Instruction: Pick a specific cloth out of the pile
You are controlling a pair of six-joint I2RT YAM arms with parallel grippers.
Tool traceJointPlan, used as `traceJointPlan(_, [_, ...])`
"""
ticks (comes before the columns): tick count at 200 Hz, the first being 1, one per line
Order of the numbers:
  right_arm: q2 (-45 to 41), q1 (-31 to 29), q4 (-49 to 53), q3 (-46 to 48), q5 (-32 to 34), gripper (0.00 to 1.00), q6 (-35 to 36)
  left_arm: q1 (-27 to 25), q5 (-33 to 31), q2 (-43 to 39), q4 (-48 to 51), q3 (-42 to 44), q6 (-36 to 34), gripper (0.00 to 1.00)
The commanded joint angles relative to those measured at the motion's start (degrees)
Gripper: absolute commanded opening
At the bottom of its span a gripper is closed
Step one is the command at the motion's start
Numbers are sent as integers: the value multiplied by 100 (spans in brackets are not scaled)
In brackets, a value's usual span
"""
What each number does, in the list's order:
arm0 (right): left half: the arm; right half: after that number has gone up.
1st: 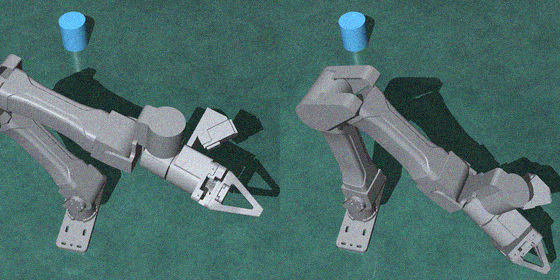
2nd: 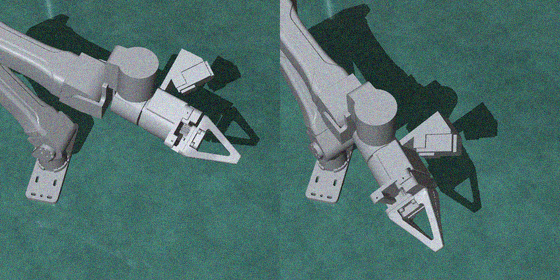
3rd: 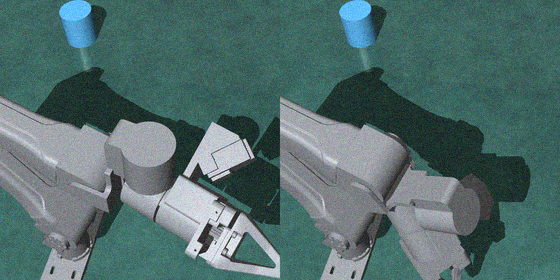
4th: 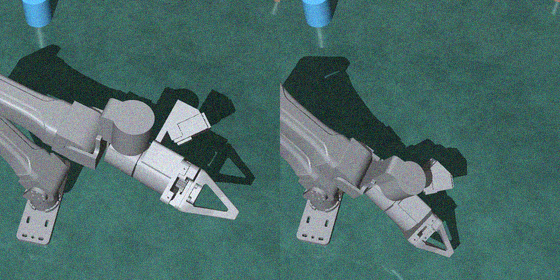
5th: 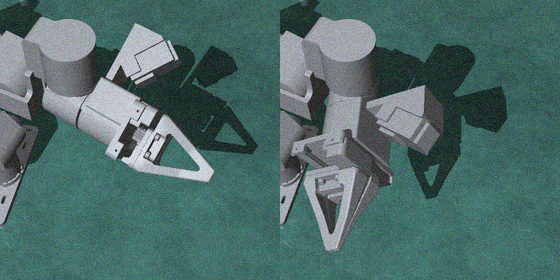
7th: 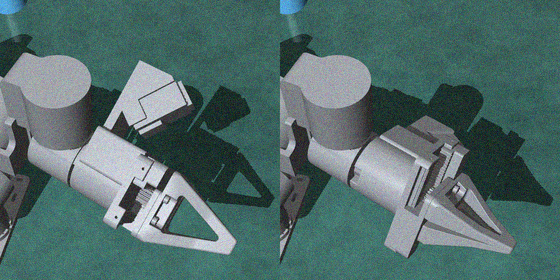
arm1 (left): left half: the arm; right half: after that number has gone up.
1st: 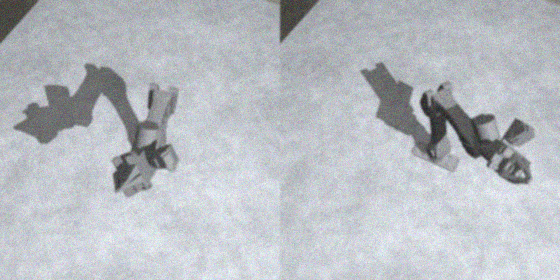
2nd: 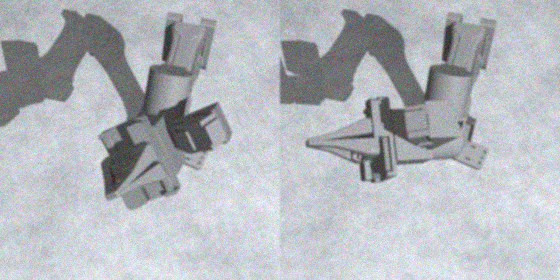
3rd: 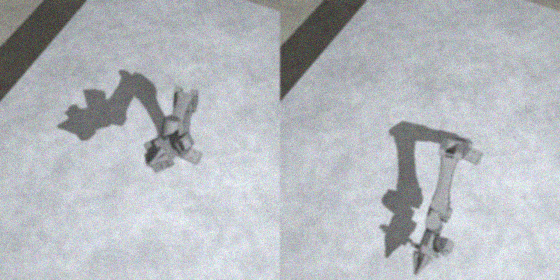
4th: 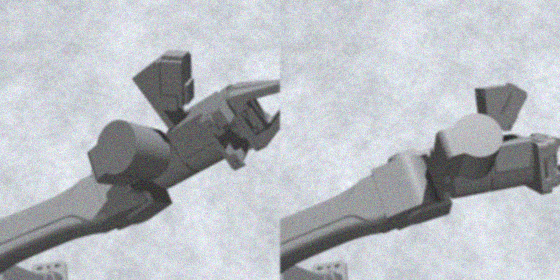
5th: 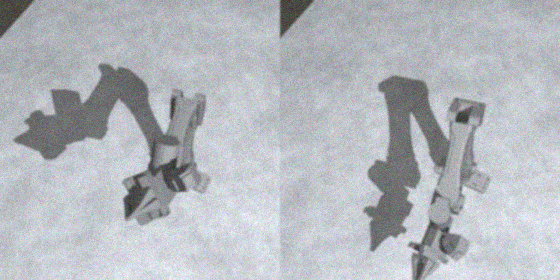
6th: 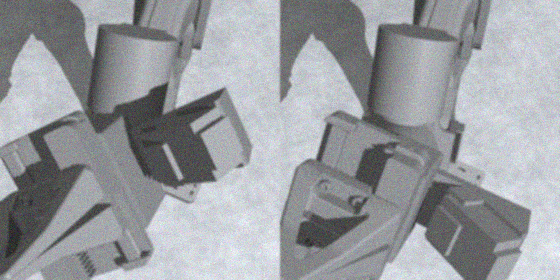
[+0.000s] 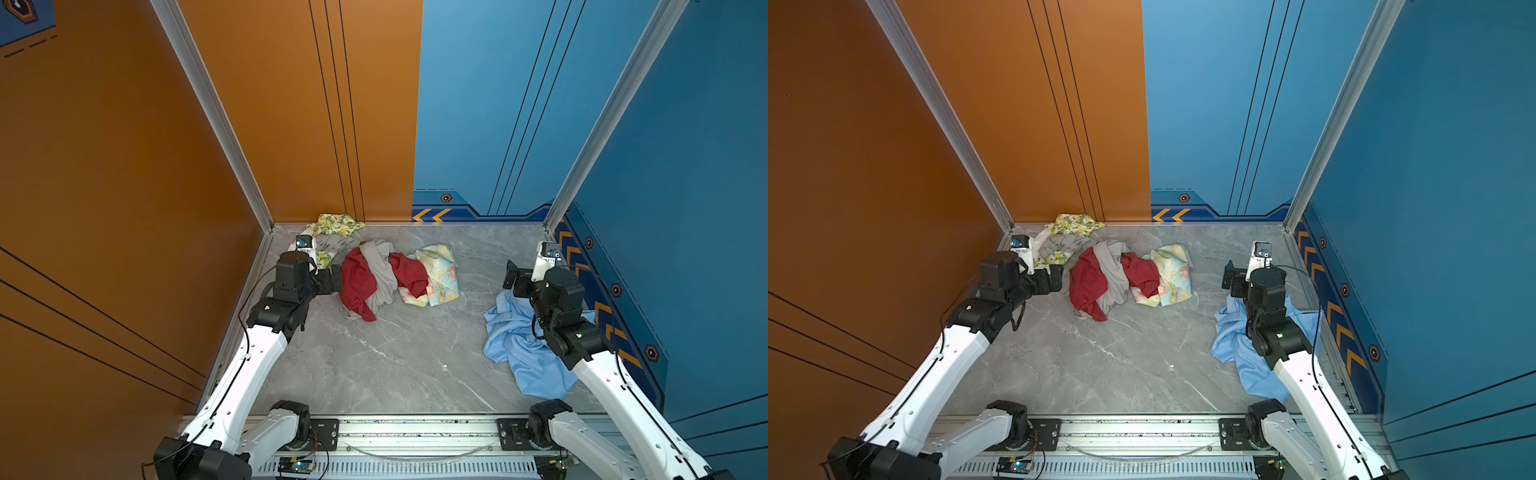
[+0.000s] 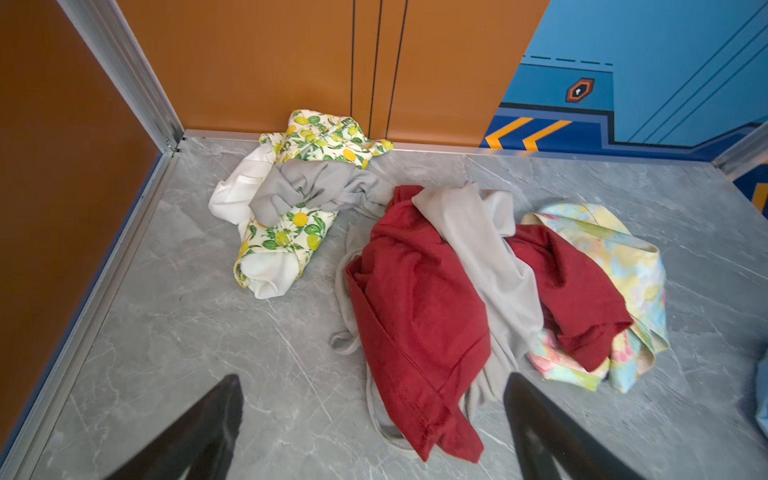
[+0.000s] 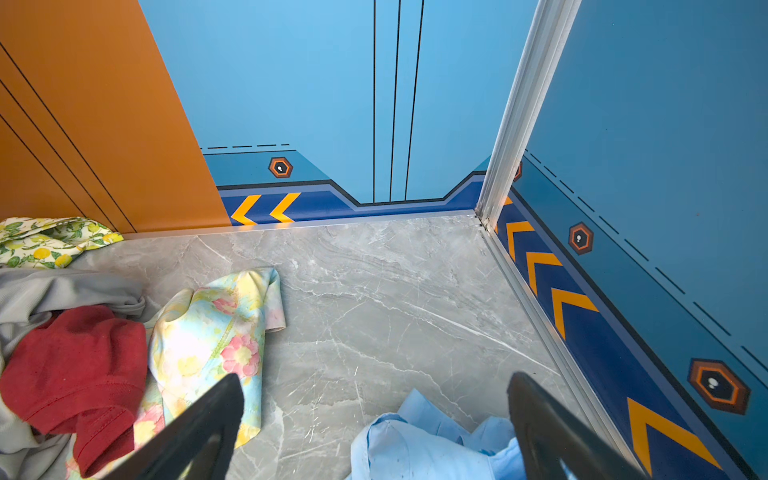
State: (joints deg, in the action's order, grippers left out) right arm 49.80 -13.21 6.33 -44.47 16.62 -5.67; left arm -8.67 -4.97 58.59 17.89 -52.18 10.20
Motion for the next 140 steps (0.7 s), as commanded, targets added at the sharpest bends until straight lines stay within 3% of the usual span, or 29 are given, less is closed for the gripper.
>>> traceJointPlan(1, [-67,188,-531,351,-388,100,56,253,-123,-217,-1050,748,-144,98])
traceJointPlan(50, [24,352,-1081,1028,-258,100,-148,543,-463,200,-2239,1652,-357,98])
traceJointPlan(76, [31,385,-1570,1415,-3,100,-119,714,-377,618,-2958,2015,-419,98])
traceJointPlan(94, [38,533,-2043,1721,-69,100,-136,779,-415,874,-3896,2492,-476,98])
traceJointPlan(140, [303,660,-2836,2267,-181,100,164,998,-92,1461,-5091,2870,-606,98])
